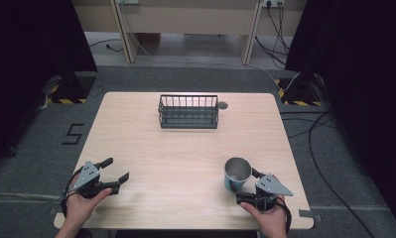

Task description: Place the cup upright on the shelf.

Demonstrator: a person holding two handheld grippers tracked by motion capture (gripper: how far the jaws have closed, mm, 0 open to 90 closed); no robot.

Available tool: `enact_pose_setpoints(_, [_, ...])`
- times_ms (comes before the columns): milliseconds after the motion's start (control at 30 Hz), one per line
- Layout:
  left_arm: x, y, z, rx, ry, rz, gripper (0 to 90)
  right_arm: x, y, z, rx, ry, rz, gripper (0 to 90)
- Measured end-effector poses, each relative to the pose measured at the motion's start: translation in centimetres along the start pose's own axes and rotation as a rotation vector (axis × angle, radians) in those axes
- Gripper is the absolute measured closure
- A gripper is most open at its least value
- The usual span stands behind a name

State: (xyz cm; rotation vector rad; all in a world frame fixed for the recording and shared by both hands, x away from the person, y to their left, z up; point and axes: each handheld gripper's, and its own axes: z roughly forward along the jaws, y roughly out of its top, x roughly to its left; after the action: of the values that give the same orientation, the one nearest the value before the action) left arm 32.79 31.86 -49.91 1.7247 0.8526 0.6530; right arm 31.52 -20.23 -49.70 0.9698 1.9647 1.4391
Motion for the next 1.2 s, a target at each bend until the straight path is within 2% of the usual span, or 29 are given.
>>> enact_pose_setpoints(167, [-0.1,0.0,0.0,-0.003,-0.001,0.001,14.8,0.1,0.4,1.3,0.005,0.009,-0.002,12.6])
enact_pose_setpoints(333, [-0.1,0.0,0.0,-0.002,-0.003,0.003,14.9,0.0,0.5,1.8,0.000,0.020,-0.004,14.7])
enact_pose_setpoints(733, [-0.1,0.0,0.0,-0.002,-0.004,0.004,15.0,0.1,0.9,1.7,-0.027,0.027,0.004,15.9])
enact_pose_setpoints(767, [-0.1,0.0,0.0,-0.002,-0.002,0.003,15.0,0.1,1.2,1.6,-0.042,0.023,0.004,15.9])
enact_pose_setpoints(1200, [-0.1,0.0,0.0,-0.003,-0.002,0.004,15.6,0.1,2.8,1.8,-0.090,0.014,0.004,15.9])
